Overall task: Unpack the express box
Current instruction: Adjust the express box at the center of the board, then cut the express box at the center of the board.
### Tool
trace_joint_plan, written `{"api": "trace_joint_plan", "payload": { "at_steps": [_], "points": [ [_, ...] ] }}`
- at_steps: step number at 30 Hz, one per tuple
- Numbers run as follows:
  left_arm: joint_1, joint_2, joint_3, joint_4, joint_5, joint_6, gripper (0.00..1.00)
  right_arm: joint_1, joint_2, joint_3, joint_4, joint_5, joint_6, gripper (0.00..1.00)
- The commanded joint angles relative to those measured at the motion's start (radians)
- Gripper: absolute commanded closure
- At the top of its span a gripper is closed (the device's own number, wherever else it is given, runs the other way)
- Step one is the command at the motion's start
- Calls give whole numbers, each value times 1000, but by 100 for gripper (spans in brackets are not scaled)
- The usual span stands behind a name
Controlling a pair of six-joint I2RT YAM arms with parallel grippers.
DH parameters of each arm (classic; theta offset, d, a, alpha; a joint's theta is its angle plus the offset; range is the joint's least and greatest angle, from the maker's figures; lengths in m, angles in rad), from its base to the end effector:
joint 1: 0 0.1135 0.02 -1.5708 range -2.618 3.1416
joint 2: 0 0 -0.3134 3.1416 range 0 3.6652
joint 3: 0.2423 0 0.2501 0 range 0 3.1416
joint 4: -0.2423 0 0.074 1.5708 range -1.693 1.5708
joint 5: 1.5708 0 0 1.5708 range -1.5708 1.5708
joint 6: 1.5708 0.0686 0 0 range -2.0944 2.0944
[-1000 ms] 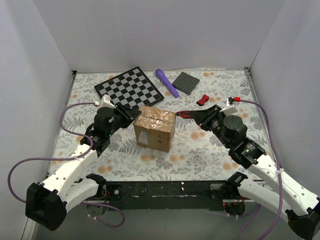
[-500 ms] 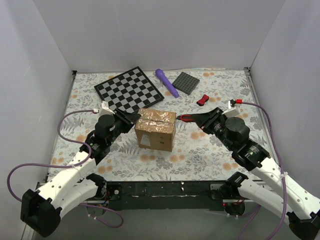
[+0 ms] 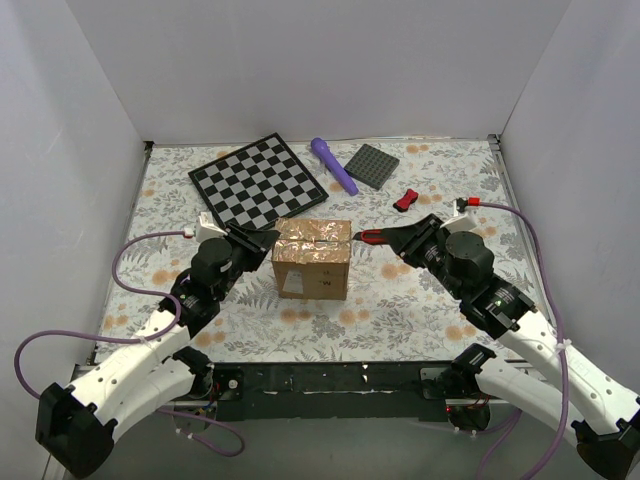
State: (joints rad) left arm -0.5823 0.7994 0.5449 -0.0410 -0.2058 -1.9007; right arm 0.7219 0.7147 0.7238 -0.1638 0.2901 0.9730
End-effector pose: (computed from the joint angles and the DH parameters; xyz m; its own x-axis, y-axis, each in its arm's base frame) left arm 0.1636 -0.0909 0.2940 -0.2761 -0.9271 0.2536 -0.3516 -0.1482 -0.9243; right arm 0.1358 0.0934 0.3596 -0.4131 0.6915 -0.5925 -0.1414 0.5940 0.7919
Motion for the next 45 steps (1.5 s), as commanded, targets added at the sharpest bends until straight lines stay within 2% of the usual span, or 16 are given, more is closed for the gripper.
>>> {"api": "trace_joint_plan", "payload": {
  "at_steps": [1,12,22,34,45],
  "points": [
    [-21,-3,-7,-2,-9,-34,100,2,3,57,84,29,9,99],
    [-31,3,-11,-2,-20,-44,100,2,2,68,116,57,-8,99],
    [-39,1,-16,1,-27,-52,100,2,19,59,118,23,-5,99],
    [-39,-6,-28,1,-32,-57,100,2,-12,63,104,73,-23,99],
    [-39,-12,-28,1,-35,-63,100,2,11,40,99,24,-17,99]
  ]
}}
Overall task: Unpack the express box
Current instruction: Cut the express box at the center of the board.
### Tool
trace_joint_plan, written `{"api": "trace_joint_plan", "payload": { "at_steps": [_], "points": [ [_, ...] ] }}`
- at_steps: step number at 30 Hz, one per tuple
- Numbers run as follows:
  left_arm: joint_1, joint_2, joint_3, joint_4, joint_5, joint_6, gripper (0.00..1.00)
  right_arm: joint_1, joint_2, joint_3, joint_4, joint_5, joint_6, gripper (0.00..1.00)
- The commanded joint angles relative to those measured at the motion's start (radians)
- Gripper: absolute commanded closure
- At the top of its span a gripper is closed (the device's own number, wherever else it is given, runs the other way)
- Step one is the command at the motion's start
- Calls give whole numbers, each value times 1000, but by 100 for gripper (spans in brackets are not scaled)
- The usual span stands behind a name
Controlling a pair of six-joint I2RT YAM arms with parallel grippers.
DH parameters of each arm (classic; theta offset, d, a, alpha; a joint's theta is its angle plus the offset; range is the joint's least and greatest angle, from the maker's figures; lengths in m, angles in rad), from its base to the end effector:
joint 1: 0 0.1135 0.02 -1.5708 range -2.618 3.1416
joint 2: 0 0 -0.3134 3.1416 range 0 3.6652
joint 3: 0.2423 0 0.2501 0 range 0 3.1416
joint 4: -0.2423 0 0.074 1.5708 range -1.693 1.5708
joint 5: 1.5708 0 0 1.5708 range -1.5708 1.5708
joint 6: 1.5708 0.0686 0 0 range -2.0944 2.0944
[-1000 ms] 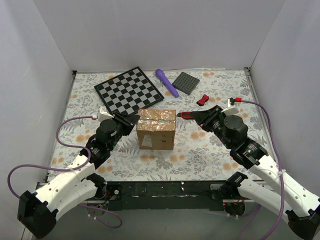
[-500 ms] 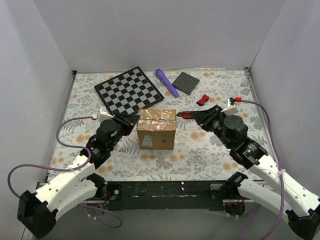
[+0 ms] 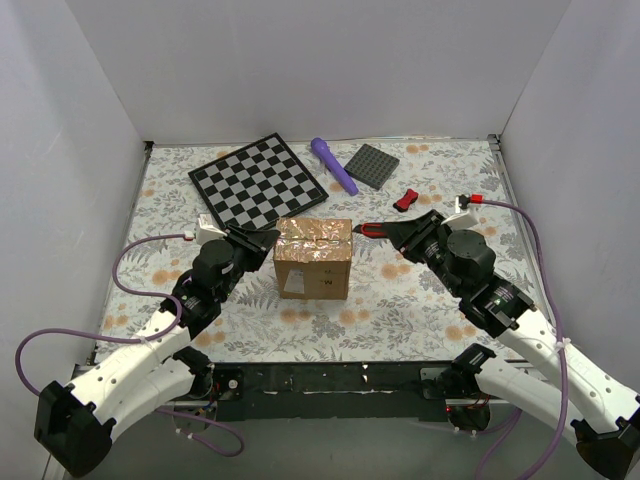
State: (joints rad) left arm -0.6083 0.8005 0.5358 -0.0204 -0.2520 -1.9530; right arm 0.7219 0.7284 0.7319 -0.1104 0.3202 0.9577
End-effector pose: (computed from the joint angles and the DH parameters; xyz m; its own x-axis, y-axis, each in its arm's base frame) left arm 0.1629 -0.0926 0.2933 -0.2452 -0.9242 0.2928 -0.3473 -0.1983 -0.9165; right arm 0.1396 0.0942 0.3681 -0.3670 0.7112 -0.5996 -0.1602 0.5866 0.7939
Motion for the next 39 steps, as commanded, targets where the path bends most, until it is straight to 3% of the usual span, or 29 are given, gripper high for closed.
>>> {"api": "trace_joint_plan", "payload": {
  "at_steps": [1,39],
  "points": [
    [-15,-14,-20,-19,10,-11,100,2,-3,32,44,-9,-2,99],
    [-15,-20,-30,-15,7,-26,100,1,-11,43,43,14,-20,99]
  ]
}}
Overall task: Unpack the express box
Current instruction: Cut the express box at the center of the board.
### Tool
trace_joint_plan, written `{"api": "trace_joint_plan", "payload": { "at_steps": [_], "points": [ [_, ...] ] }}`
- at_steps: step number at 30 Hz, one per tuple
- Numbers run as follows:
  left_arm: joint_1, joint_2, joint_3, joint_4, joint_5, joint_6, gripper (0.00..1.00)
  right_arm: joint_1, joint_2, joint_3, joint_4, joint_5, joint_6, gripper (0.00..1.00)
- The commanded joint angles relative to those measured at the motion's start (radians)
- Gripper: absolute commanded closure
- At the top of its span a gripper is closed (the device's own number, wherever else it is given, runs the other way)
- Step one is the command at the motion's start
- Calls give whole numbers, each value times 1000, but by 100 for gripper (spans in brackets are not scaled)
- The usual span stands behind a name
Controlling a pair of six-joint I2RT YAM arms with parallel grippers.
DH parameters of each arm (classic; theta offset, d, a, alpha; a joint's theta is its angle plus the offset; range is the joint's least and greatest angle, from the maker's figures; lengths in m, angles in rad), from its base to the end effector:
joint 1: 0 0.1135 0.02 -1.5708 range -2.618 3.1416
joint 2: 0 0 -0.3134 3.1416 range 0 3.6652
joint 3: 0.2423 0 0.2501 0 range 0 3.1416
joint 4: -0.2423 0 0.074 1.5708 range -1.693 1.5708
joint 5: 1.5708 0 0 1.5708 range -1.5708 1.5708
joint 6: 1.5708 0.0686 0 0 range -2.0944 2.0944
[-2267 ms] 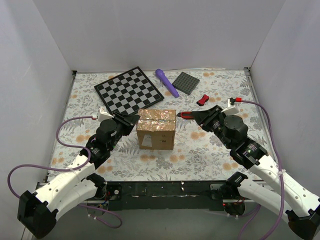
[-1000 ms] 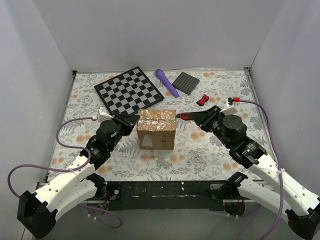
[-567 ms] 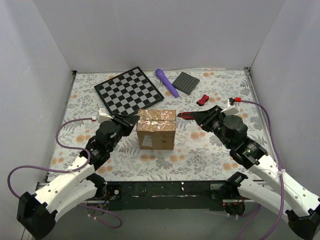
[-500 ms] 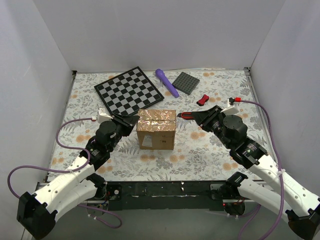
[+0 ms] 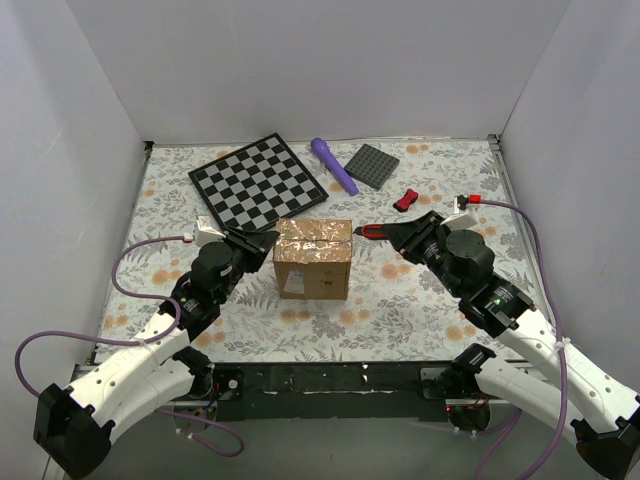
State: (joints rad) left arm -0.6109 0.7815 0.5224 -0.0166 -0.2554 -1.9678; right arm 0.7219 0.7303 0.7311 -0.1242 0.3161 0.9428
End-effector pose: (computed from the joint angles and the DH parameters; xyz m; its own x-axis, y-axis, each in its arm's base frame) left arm 0.1596 -0.0906 0.2918 -0.2420 -0.9199 0.3086 -0.3432 -0.2164 -0.9140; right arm 0.1397 0.0946 0.3656 -0.3751 0.6944 -0.6140 -0.1582 0.6047 0.7806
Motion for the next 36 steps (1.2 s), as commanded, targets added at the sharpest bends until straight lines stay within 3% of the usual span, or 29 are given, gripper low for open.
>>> {"api": "trace_joint_plan", "payload": {
  "at_steps": [1,19,36],
  "points": [
    [-12,1,-18,-19,10,-13,100,1,-5,47,49,11,-7,99],
    [-13,5,-22,-6,1,-39,100,1,60,14,28,-199,13,99],
    [-16,-22,-73,12,-42,-138,100,1,26,-51,-45,-390,22,99]
  ]
}}
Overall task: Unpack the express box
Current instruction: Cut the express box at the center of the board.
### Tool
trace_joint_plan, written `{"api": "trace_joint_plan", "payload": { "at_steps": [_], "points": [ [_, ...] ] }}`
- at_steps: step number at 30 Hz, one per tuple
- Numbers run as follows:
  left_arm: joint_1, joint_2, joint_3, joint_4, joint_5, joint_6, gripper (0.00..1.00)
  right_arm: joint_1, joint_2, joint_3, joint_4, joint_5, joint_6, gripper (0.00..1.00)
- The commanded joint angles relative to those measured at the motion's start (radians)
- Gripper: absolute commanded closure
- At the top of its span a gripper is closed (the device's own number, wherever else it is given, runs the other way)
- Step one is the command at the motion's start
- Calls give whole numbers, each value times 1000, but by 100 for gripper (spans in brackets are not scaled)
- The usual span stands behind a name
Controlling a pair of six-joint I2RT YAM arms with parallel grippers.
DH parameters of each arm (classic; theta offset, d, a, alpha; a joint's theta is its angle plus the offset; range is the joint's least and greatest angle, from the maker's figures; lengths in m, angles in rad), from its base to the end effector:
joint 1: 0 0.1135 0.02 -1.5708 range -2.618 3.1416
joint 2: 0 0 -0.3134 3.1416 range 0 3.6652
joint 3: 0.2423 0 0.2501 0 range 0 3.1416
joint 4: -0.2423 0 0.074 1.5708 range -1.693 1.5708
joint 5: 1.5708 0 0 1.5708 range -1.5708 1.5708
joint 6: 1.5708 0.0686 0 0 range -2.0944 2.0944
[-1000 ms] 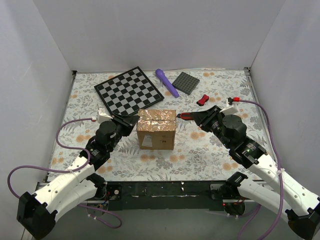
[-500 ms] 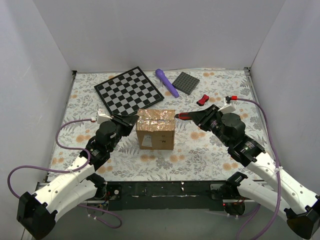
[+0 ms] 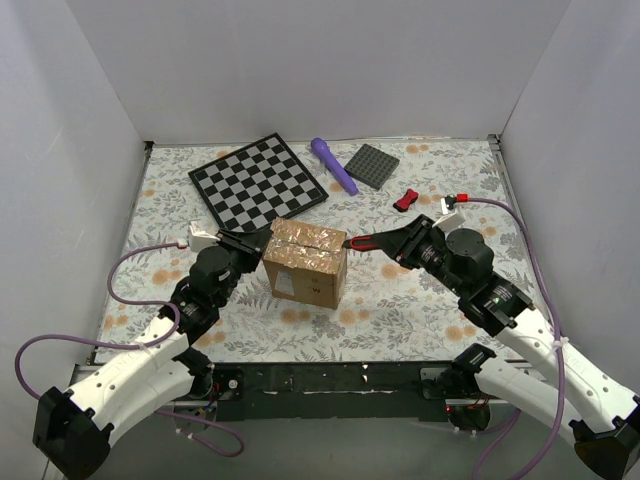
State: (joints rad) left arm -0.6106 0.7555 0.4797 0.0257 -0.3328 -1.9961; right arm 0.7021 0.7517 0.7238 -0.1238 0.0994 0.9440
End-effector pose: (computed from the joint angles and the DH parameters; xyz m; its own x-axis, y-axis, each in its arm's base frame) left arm 0.1573 -0.0827 0.2856 -0.1737 -0.9292 0.3261 -0.3013 -0.2651 -0.9159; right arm 0.1388 0.1085 0.3592 -0.5275 0.6094 -0.5920 -0.2396 0.5618 0.7918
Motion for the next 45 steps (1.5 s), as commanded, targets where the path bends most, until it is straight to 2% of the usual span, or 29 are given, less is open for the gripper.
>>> {"api": "trace_joint_plan", "payload": {
  "at_steps": [1,6,14,18,27,32,37,45],
  "points": [
    [-17,2,-29,-32,35,-110,100,22,0,-47,-45,-173,25,99],
    [-20,5,-29,-30,37,-115,100,22,-12,-86,-27,-188,58,99],
    [-29,-24,-53,-32,32,-121,100,22,-51,-211,163,-194,223,99],
    [-32,-36,-58,-32,28,-121,100,22,-37,-213,202,-196,263,99],
    [-52,-28,-56,-32,23,-132,100,20,18,-176,211,-208,245,99],
    [-60,-25,-53,-32,9,-133,100,22,12,-139,150,-164,202,99],
    [-58,-30,-47,-32,-14,-130,100,16,-48,-70,-15,-103,118,99],
    [-58,-15,-38,-37,-32,-136,100,11,-163,-37,-125,-18,87,99]
  ]
}}
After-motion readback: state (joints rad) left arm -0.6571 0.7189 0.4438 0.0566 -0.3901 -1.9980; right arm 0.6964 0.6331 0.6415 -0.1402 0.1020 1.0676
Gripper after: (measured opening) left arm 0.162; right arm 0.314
